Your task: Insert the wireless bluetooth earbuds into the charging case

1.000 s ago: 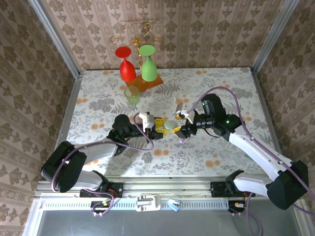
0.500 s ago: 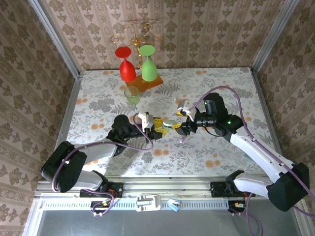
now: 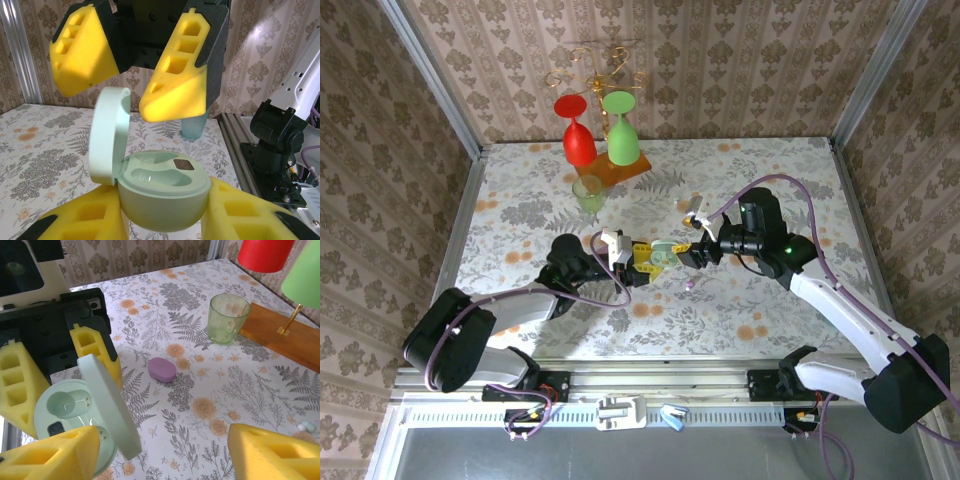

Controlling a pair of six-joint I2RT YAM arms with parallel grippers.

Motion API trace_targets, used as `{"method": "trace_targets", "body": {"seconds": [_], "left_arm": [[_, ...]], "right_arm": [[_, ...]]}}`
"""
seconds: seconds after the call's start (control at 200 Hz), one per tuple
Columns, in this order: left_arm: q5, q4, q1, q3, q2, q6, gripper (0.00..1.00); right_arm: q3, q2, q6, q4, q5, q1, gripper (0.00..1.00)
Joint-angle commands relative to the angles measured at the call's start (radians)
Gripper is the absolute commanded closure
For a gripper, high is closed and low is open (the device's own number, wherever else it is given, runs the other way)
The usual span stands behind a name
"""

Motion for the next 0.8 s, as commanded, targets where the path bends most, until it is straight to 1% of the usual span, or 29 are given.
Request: {"method": "trace_targets", "body": {"seconds": [0.0,0.08,0.27,0.4,0.545,0.575,0.72,0.76,0.795], "left_arm": [[0.024,0.033,-0.002,0.0,-0.021,-0.013,0.78],[0.03,0.036,-0.002,0.006,-0.018,-0.019,0.78],[0.045,0.044,-0.001,0.016,-0.011,-0.033,0.78],[0.049,0.044,-0.002,0.021,-0.007,-0.035,0.78],[0.039,0.044,-0.001,0.018,-0.003,-0.032,0.78],[0.037,0.044,-0.001,0.018,-0.002,-0.031,0.78],[0.019,0.045,-0.003,0.017,0.007,-0.027,0.77],[0.015,0.045,-0.002,0.018,0.008,-0.028,0.75],[0.01,0.045,-0.002,0.018,0.01,-0.028,0.72]], "right_arm": [[0.008,0.001,-0.025,-0.044,-0.098,-0.004,0.36],[0.018,0.015,-0.029,-0.065,-0.138,-0.004,0.45],[0.023,0.039,-0.012,-0.042,-0.172,-0.003,0.61],[0.029,0.053,-0.013,-0.035,-0.182,-0.003,0.77],[0.03,0.049,-0.021,-0.037,-0.172,-0.003,0.93],[0.029,0.046,-0.022,-0.035,-0.17,-0.003,0.95],[0.008,0.019,-0.02,-0.002,-0.14,0.003,0.98],[0.002,0.012,-0.018,0.005,-0.126,0.005,0.98],[-0.001,0.008,-0.016,0.01,-0.114,0.007,0.99]]}}
